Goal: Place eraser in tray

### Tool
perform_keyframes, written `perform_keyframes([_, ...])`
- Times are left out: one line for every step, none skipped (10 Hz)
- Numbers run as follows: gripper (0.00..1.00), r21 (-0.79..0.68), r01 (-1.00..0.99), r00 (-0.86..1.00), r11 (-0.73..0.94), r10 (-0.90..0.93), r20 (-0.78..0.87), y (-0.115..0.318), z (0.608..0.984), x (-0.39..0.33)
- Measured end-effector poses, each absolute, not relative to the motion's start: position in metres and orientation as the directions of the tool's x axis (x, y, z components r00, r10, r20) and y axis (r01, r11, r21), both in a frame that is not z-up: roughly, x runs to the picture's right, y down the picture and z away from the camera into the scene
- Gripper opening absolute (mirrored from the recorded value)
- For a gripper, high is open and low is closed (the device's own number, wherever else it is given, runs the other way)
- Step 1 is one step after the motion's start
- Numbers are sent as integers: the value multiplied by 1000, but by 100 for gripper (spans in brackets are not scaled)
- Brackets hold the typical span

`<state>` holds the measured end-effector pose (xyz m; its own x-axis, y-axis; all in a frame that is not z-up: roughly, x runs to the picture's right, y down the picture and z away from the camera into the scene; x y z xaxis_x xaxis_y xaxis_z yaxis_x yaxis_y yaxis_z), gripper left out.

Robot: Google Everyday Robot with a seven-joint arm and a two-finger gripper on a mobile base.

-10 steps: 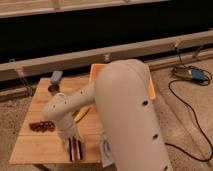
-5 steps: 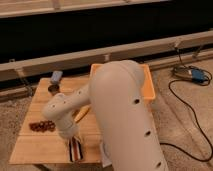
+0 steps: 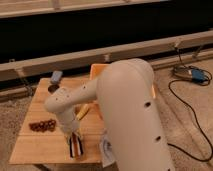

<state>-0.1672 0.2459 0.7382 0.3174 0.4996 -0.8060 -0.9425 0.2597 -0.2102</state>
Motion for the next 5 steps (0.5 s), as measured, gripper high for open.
perform_keyframes([0, -219, -945, 317, 241, 521, -793, 231, 725, -167])
perform_keyframes([0, -229, -948, 316, 223, 545, -776, 213, 708, -167])
perform_keyframes([0, -240, -948, 317, 208, 572, -756, 192, 689, -166])
perform_keyframes([0, -251, -947, 321, 201, 594, -737, 176, 674, -167])
perform_keyframes([0, -259, -947, 321, 191, 626, -711, 152, 658, -167])
